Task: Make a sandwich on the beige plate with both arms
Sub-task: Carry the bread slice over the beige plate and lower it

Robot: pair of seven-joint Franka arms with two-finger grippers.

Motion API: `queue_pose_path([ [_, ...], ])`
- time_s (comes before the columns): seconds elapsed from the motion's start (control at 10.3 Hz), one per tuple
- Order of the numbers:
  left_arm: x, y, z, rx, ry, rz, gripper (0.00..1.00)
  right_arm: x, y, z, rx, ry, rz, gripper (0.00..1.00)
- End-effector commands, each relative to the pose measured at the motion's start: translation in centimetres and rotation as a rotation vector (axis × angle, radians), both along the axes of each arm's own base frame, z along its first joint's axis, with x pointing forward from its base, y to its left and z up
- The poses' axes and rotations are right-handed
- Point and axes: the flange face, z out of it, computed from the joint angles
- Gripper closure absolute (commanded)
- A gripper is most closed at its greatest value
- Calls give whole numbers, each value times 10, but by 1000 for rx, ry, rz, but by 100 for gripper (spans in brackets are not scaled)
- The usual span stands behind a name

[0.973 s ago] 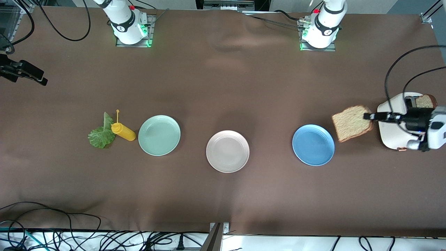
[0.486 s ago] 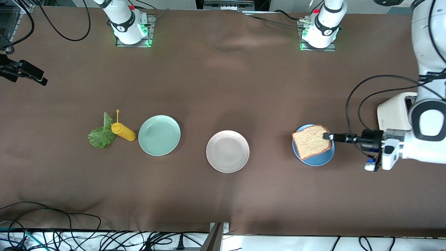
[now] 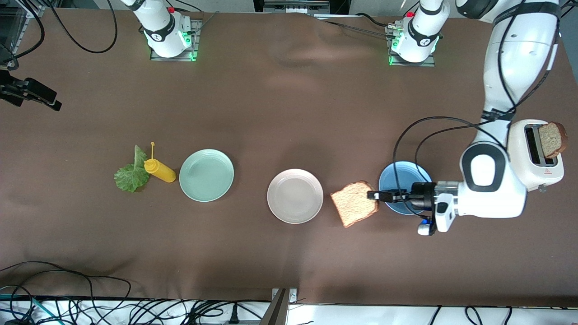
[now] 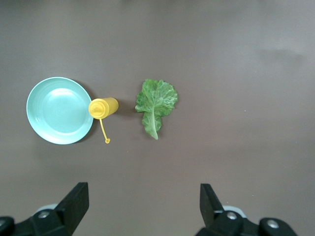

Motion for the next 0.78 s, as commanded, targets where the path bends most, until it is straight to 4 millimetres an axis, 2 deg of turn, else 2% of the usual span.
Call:
queue_pose_path([
  [0.0, 2, -25, -15, -57, 23, 45, 100, -3, -1, 6, -1, -4, -7, 0],
  [0.19, -2, -42, -33, -73, 52, 43, 100, -4, -1, 7, -1, -5, -7, 0],
  [0.29, -8, -59, -43, -77, 69, 25, 100, -4, -1, 7, 1, -6, -9, 0],
  [0.58, -19, -109, -55, -84, 68, 57, 100, -3, -1, 6, 1, -4, -9, 0],
  [0.68, -18, -114, -55, -86, 63, 78, 100, -3, -1, 6, 1, -4, -9, 0],
])
